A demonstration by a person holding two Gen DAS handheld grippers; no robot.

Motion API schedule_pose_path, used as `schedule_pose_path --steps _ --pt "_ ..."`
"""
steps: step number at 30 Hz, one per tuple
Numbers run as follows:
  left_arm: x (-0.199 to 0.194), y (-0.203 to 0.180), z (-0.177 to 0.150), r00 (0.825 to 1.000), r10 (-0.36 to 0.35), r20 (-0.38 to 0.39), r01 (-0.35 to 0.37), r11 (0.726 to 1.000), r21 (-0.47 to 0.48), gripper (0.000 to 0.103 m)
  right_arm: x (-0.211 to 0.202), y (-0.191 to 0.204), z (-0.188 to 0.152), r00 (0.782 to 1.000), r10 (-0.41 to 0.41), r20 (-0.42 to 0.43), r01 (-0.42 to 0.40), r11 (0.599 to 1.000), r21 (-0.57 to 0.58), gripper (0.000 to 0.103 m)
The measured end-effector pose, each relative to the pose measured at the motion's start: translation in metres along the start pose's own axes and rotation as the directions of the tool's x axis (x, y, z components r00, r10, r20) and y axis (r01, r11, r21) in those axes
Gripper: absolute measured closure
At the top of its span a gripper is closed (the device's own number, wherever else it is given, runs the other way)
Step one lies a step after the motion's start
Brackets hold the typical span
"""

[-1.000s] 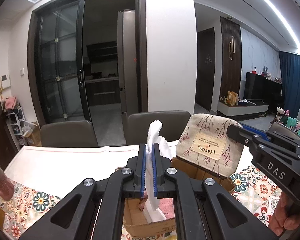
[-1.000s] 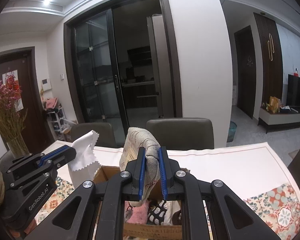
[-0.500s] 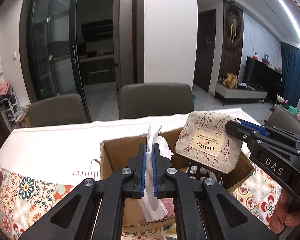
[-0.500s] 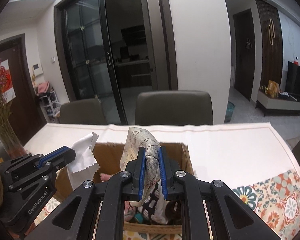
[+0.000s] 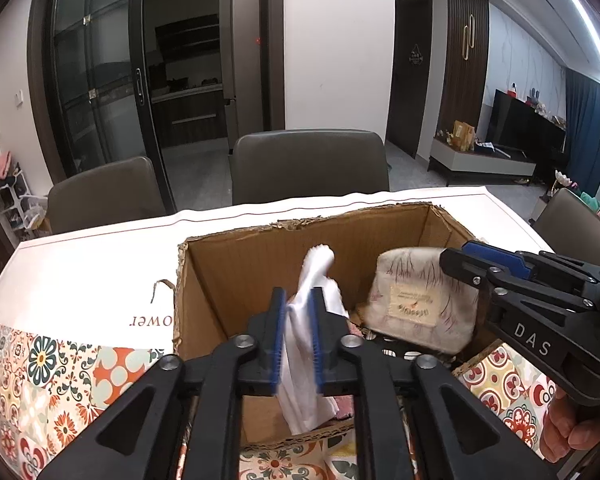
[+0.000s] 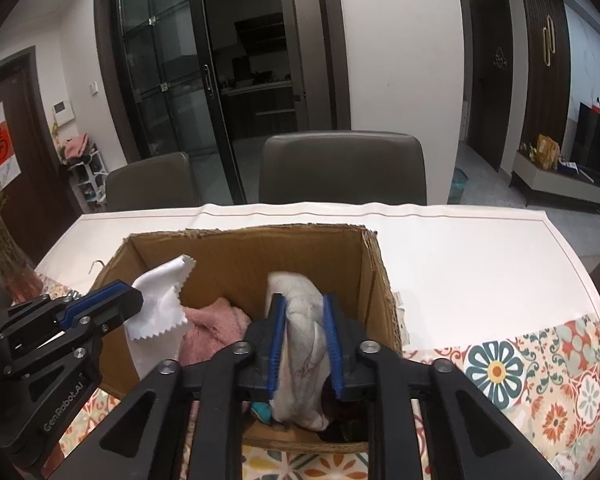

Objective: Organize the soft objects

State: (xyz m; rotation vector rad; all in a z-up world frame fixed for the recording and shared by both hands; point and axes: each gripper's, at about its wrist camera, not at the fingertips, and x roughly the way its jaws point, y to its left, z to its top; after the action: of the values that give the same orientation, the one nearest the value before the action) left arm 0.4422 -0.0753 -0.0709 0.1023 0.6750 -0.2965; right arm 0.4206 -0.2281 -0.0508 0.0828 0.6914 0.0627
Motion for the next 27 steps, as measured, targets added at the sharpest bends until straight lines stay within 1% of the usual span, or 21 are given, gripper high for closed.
schedule_pose_path --steps 1,2,6,8,10,12,14,16,18,21,22,24,27 --pt "-0.002 -0.001 0.000 1.000 0.000 0.000 0.000 1.000 0.000 0.075 -0.001 0.000 0.000 1.000 -0.001 0.000 0.001 1.000 -0.002 0.073" --pt "-0.003 -0.001 -0.001 1.000 0.001 0.004 -0.001 1.000 -0.001 0.074 -0.003 0.000 0.001 1.000 -0.007 0.005 0.007 1.000 -0.006 0.072" --pt "-0.015 0.001 -0.004 0.999 0.028 0.023 -0.028 1.000 -0.004 0.063 -0.015 0.000 0.000 1.000 -0.022 0.014 0.022 1.000 -0.009 0.071" --pt "-0.023 0.002 -0.007 0.998 0.057 0.025 -0.057 0.998 0.003 0.059 -0.023 0.000 -0.001 0.999 -0.036 0.019 0.036 0.999 -0.003 0.070" --pt "-0.032 0.001 -0.009 0.996 0.086 0.024 -0.087 0.996 0.010 0.056 -0.032 0.001 -0.003 0.999 -0.040 0.027 0.040 0.999 0.002 0.063" --pt "-0.043 0.002 -0.013 0.995 0.094 0.029 -0.094 0.996 0.005 0.050 -0.045 0.003 -0.005 0.998 -0.053 0.043 0.053 0.999 0.000 0.061" --pt "-0.054 0.004 -0.016 0.994 0.104 0.032 -0.104 0.995 -0.002 0.046 -0.056 0.007 -0.006 0.997 -0.053 0.051 0.054 0.999 -0.004 0.060" --pt "-0.065 0.004 -0.019 0.992 0.123 0.035 -0.123 0.992 -0.004 0.045 -0.069 0.012 -0.008 0.996 -0.062 0.061 0.062 0.998 -0.005 0.055" --pt "-0.076 0.006 -0.021 0.992 0.120 0.041 -0.120 0.993 -0.009 0.038 -0.081 0.015 -0.011 0.995 -0.069 0.072 0.069 0.998 -0.001 0.052" --pt "-0.095 0.008 -0.024 0.991 0.125 0.057 -0.124 0.992 -0.014 0.037 -0.098 0.021 -0.016 0.994 -0.075 0.082 0.075 0.997 0.006 0.049" --pt "-0.103 0.007 -0.025 0.990 0.128 0.066 -0.128 0.992 -0.010 0.037 -0.105 0.023 -0.018 0.993 -0.078 0.083 0.077 0.997 0.013 0.046" --pt "-0.116 0.005 -0.028 0.987 0.142 0.079 -0.144 0.990 0.007 0.034 -0.115 0.025 -0.023 0.993 -0.081 0.085 0.080 0.997 0.024 0.043" --pt "-0.134 0.003 -0.032 0.981 0.164 0.101 -0.167 0.986 0.019 0.032 -0.129 0.028 -0.030 0.993 -0.083 0.089 0.079 0.996 0.044 0.042"
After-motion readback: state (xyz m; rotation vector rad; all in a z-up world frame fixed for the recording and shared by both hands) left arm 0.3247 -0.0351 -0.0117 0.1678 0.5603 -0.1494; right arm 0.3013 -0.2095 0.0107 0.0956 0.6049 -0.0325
